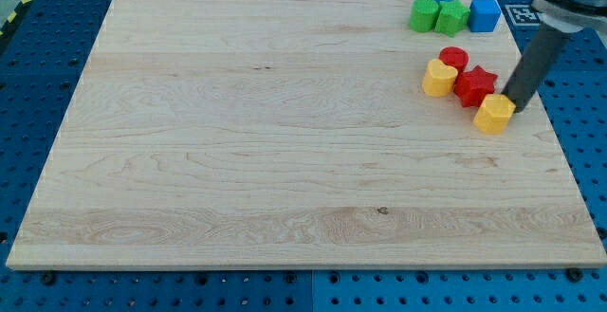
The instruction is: Push the yellow hexagon at the bottom center
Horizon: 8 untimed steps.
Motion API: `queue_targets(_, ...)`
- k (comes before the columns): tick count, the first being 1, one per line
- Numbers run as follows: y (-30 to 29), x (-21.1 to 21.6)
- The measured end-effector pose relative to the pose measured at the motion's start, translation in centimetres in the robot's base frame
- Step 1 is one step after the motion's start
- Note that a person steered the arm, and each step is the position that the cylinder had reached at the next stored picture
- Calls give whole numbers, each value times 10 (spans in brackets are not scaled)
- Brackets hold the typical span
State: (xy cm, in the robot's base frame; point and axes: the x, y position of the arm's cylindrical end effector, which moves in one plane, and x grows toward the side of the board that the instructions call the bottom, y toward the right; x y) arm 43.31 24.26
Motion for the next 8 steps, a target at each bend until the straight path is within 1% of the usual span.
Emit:
queue_targets(1, -34, 11)
queue_targets(2, -49, 43)
queue_targets(3, -60, 84)
queue_targets(4, -79, 112)
queue_targets(5, -99, 118)
queue_targets(7, -76, 106)
queue_targets(8, -76, 90)
